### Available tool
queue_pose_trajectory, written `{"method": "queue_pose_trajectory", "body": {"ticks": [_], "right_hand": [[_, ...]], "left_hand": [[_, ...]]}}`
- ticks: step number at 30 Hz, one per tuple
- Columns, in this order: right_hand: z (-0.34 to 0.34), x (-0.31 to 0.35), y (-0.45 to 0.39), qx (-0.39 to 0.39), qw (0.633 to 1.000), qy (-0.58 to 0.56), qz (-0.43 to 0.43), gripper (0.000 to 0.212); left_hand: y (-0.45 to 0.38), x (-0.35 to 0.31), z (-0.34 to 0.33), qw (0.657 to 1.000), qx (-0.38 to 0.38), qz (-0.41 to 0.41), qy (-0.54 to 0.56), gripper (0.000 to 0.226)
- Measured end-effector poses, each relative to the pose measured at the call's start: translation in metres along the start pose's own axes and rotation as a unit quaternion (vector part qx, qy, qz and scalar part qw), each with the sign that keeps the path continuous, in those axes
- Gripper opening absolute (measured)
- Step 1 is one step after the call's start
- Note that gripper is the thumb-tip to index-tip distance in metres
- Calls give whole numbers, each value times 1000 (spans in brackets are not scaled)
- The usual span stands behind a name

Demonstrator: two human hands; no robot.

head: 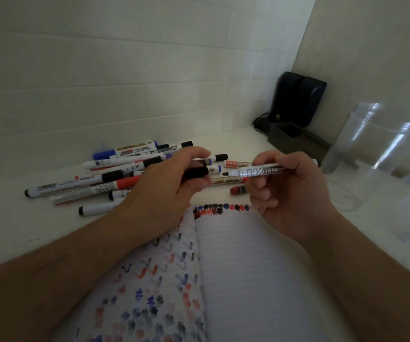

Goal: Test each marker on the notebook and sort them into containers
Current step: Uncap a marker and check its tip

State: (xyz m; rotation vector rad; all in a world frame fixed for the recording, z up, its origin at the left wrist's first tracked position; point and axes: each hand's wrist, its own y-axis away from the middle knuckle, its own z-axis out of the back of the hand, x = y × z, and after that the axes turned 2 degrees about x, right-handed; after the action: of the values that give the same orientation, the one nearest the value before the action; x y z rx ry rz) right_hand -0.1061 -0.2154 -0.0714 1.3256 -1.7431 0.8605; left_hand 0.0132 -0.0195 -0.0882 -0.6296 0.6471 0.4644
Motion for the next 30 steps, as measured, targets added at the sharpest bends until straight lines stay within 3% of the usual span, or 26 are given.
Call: {"method": "queue_pose_trajectory", "body": {"ticks": [4, 13, 16, 19, 22, 30], "right_hand": [[-4, -2, -1, -39, 999, 19, -6, 20], [-11, -8, -1, -54, 997, 48, -27, 6], [-15, -10, -1, -55, 995, 75, -21, 20], [-16, -9, 0, -43, 992, 121, 23, 14], [-14, -7, 2, -47, 988, 138, 47, 12], [-14, -8, 4, -40, 989, 136, 36, 20]], "left_hand": [[0, -1, -2, 1000, 4, 4, 28, 20], [0, -2, -2, 1000, 15, -11, -22, 19], [0, -1, -4, 998, 24, -27, -58, 18], [0, 2, -1, 1000, -1, -21, -4, 8], [0, 3, 4, 997, -43, -31, 52, 23], [0, 4, 4, 996, -51, -56, 52, 12]]}}
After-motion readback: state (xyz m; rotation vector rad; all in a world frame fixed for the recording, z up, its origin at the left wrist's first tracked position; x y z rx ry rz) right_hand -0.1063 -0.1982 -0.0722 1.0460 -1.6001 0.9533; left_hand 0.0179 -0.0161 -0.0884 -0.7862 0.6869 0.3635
